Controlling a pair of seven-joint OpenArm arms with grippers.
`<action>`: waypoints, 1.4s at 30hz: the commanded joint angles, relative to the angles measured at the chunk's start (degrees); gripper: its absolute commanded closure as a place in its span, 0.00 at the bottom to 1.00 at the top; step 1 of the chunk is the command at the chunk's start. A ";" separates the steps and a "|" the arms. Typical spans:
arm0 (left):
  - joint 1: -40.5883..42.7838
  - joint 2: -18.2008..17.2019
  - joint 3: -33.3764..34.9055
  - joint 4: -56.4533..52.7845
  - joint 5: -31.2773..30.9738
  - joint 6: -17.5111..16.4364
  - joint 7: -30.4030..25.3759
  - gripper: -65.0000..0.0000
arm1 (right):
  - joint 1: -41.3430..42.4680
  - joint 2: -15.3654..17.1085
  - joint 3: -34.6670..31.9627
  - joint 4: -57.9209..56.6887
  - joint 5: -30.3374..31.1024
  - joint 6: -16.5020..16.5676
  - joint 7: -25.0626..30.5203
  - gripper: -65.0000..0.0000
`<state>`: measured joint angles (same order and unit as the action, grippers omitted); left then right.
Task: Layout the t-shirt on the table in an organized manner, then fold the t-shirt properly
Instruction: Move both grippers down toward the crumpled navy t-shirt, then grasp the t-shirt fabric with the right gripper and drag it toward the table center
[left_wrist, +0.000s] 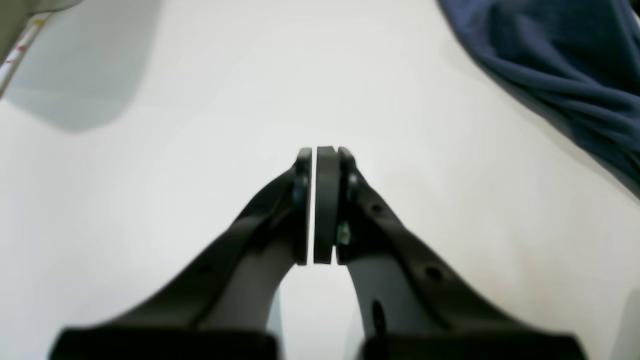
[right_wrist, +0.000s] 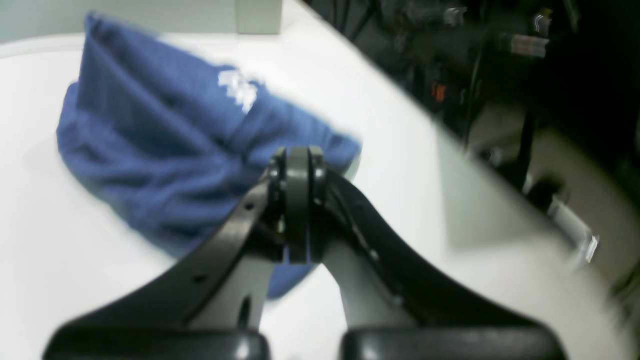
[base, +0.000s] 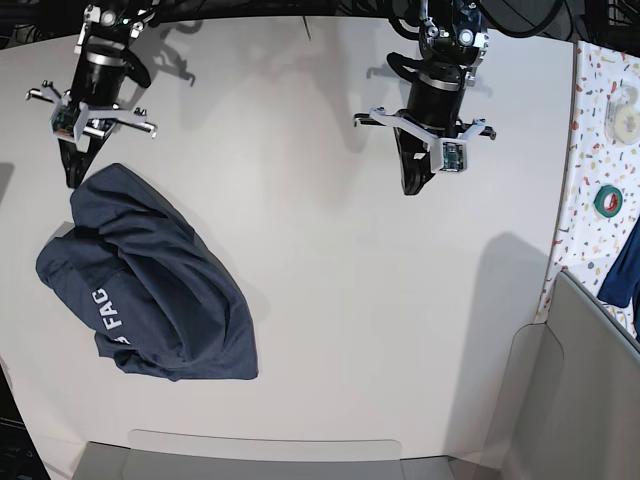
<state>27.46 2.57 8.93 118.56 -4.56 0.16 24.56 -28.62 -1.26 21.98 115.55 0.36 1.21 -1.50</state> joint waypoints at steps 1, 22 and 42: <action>-0.78 0.29 1.40 1.13 -0.06 -0.74 0.81 1.00 | 0.80 2.36 1.19 0.45 0.30 -0.91 0.93 1.00; -19.07 -9.47 23.29 0.16 0.03 -0.74 18.48 0.98 | 12.40 6.22 21.06 -12.56 27.55 -0.91 -20.79 1.00; -54.76 1.61 51.60 -25.60 0.03 -0.74 30.08 0.67 | 6.07 5.96 35.74 -13.44 27.82 -0.91 -20.79 1.00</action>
<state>-25.80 3.36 60.47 92.29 -5.04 -0.91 55.42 -22.26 3.68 57.30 101.14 27.88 0.16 -24.05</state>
